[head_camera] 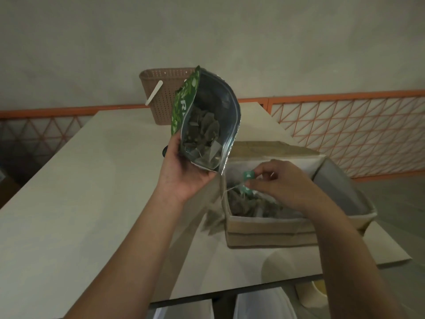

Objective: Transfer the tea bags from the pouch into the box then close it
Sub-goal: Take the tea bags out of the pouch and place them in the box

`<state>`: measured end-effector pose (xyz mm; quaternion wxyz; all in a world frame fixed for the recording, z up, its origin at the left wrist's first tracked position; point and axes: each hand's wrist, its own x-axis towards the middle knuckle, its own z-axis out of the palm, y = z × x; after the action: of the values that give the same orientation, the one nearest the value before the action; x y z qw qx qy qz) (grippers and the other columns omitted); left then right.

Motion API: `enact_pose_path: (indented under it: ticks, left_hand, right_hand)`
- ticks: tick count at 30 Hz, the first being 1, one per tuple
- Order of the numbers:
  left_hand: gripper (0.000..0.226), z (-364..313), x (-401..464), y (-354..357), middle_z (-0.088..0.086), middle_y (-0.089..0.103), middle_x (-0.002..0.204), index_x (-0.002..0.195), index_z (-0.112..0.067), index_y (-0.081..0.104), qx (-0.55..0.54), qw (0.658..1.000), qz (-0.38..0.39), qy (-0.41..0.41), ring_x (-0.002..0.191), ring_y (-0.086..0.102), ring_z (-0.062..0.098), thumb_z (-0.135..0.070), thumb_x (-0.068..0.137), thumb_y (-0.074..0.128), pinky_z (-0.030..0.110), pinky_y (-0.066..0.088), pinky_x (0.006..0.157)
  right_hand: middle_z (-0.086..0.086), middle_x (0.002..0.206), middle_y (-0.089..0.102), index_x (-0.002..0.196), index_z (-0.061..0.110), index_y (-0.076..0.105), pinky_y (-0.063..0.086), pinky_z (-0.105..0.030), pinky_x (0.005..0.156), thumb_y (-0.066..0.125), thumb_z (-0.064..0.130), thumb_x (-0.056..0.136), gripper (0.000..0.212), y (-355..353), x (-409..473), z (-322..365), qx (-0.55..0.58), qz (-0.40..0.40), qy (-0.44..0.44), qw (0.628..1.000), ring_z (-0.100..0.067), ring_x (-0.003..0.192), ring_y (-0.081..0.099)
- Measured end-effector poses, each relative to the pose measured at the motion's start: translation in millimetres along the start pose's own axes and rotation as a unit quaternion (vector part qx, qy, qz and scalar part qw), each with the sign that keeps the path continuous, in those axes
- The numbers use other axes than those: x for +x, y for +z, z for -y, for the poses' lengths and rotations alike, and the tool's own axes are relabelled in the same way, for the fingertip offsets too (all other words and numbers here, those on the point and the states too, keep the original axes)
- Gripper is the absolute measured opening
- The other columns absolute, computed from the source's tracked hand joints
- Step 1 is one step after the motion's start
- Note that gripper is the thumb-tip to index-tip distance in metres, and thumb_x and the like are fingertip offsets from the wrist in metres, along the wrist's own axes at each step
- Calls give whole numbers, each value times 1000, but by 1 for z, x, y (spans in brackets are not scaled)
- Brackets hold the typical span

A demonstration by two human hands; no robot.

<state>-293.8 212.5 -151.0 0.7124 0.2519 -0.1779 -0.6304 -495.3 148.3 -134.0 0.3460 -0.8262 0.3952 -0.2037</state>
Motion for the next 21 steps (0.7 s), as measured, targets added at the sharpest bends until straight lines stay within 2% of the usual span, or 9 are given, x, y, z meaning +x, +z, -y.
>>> enact_pose_path:
  ticks: [3,6,8,10,12,15,18,21]
  left_hand:
    - [63,0,-1,-1,10,71,124,130,-17,65,-6,1000,5,0,103,70,26,-52,78,62,35,50,93]
    - [65,0,-1,-2,9,70,126,132,-17,64,-3,1000,8,1,105,68,26,-53,78,63,34,48,94]
    - [69,0,0,-3,9,68,128,137,-18,61,6,1000,7,2,106,68,26,-54,77,63,35,49,94]
    - [71,1,1,-3,10,69,127,138,-18,61,5,1000,3,4,106,68,26,-54,77,64,36,51,94]
    - [70,1,1,-3,10,69,128,138,-18,60,0,1000,1,3,105,69,27,-55,78,63,36,54,90]
    - [69,1,0,-3,10,69,129,137,-18,61,-4,1000,1,1,107,68,27,-55,78,63,36,54,91]
    - [70,2,0,-4,11,67,131,137,-17,61,-9,1000,-5,2,113,65,27,-54,78,63,37,46,102]
    - [74,1,1,-4,8,65,137,145,-19,55,-4,1000,2,1,115,64,26,-55,81,62,36,50,97]
  right_hand:
    - [5,76,64,88,24,72,46,-26,67,68,26,89,4,2,0,-3,12,-5,-2,1000,-7,65,56]
    - [-6,86,72,95,15,74,54,-23,65,62,17,94,12,-1,-2,2,180,-41,3,983,-14,67,62]
    - [-8,89,73,98,10,72,56,-24,64,59,14,96,13,-5,-2,4,247,-51,1,968,-16,68,64]
    - [-6,88,73,97,11,71,55,-23,62,57,13,97,14,-5,-1,4,226,-46,5,973,-14,66,64]
    - [-2,88,72,97,15,71,53,-19,59,56,7,96,17,-1,2,1,153,-29,12,988,-8,63,62]
    - [3,98,72,100,24,70,52,-14,60,54,1,93,29,5,3,-2,63,32,16,997,-2,63,61]
    - [8,105,69,106,32,66,54,-20,72,64,28,93,14,11,3,6,44,100,17,994,-3,82,64]
    - [12,94,70,95,32,68,45,-21,70,69,43,86,14,19,1,14,34,126,17,991,-1,87,62]
